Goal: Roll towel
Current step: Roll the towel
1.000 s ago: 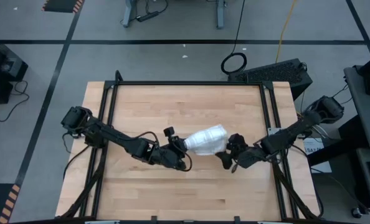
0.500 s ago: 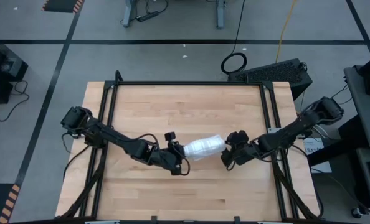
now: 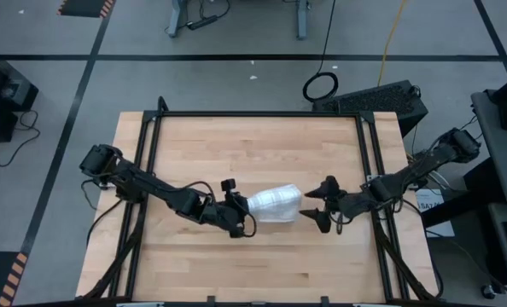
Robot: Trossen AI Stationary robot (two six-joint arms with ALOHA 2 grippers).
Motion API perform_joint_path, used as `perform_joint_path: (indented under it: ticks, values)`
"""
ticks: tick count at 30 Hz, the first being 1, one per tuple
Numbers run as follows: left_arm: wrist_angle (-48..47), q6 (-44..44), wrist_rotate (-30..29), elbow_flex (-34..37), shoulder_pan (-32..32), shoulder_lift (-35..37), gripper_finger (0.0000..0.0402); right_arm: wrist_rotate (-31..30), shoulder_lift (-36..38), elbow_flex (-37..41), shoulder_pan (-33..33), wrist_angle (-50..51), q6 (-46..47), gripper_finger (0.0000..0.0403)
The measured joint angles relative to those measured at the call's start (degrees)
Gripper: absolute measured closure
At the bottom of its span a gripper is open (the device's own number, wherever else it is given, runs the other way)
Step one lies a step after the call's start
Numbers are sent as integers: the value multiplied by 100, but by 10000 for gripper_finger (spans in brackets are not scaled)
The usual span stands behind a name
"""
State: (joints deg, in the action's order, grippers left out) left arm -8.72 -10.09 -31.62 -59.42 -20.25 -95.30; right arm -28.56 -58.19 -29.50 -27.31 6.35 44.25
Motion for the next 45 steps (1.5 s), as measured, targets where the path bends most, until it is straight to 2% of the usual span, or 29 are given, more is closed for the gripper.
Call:
perform_joint_path:
  ticks: [4,7,9,12,18,25,29,32,36,39,42,45]
  values:
    - [90,-20,201,-4,22,328,265,-710,9,0,-134,-615,-896,27]
    - [119,-177,456,-4,57,576,265,-1061,-2,0,-118,-784,-1518,16]
    - [138,-262,586,-6,79,705,265,-1033,0,0,-81,-851,-1894,14]
    - [268,-317,608,-4,127,893,265,-983,-4,0,-77,-847,-1956,14]
    - [364,-320,685,-6,229,1113,265,-744,111,0,-84,-1615,-1243,14]
    - [1130,-599,1320,-6,241,1192,265,-751,120,0,-86,-2062,-2372,14]
    - [1275,-830,1655,-6,245,1192,265,-752,122,0,-88,-2072,-2651,14]
    - [1273,-908,1661,-6,225,1192,265,-685,122,0,-88,-2079,-2505,17]
    - [1233,-915,1619,-6,223,1192,265,-438,159,0,-111,-1945,-1543,27]
    - [997,-907,1501,-6,223,1177,265,-428,208,1,-220,-1363,-885,31]
    - [457,-886,1428,-11,223,1125,265,-415,364,2,-352,-937,-654,34]
    - [237,-878,1399,-4,224,1074,265,-302,589,-309,-475,103,-470,34]
